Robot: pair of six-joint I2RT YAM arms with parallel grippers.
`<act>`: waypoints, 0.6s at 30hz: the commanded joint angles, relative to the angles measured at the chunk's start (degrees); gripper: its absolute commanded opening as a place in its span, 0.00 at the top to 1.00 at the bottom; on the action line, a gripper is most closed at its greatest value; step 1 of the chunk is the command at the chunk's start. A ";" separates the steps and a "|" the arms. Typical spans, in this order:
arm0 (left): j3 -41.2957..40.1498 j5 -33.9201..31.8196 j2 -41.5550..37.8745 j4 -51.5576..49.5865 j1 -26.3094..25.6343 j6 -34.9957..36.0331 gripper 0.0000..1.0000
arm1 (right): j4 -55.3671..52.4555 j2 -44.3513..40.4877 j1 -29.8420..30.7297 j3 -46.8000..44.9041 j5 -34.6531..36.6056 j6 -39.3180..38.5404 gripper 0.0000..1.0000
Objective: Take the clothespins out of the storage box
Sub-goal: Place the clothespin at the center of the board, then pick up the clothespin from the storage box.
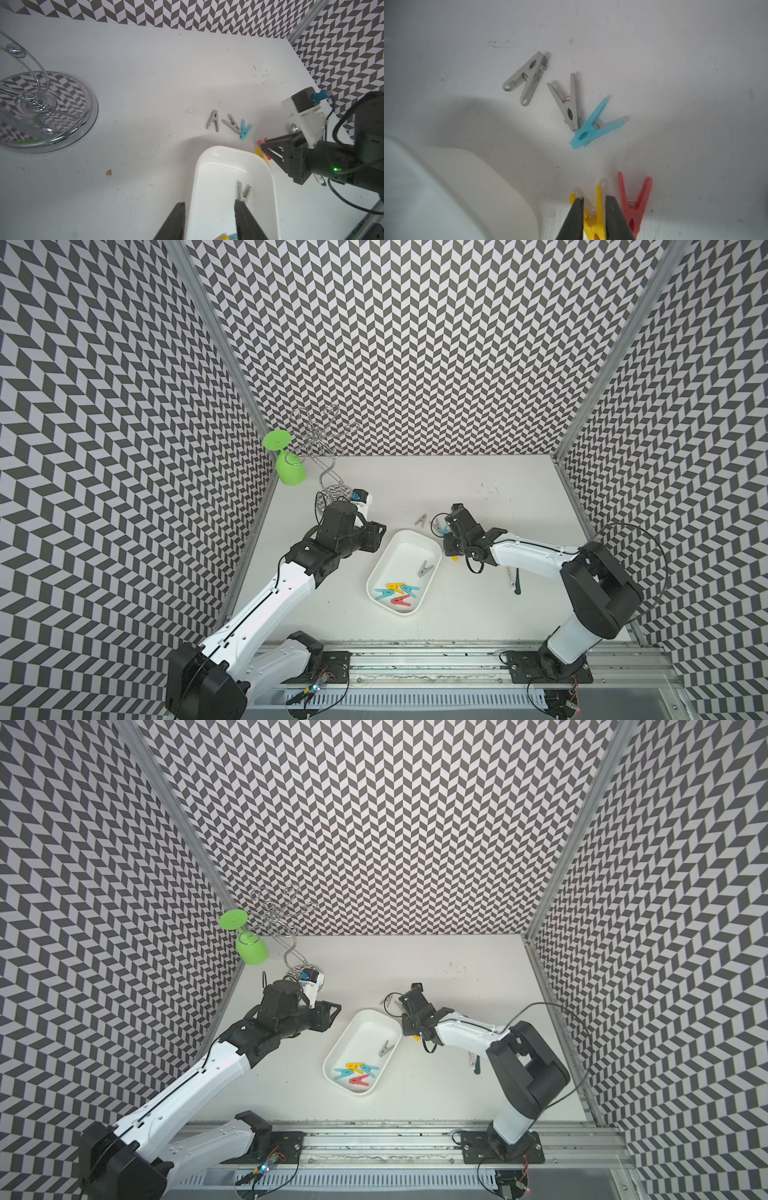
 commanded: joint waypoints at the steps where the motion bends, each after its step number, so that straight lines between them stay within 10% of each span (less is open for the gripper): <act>1: -0.42 0.50 -1.28 0.52 0.43 0.34 0.57 | 2.42 -4.51 0.19 1.58 -3.39 -6.85 0.73; 18: -0.45 -0.21 -2.27 0.35 1.18 0.49 0.57 | -4.16 2.95 10.93 10.34 -28.82 -28.51 0.66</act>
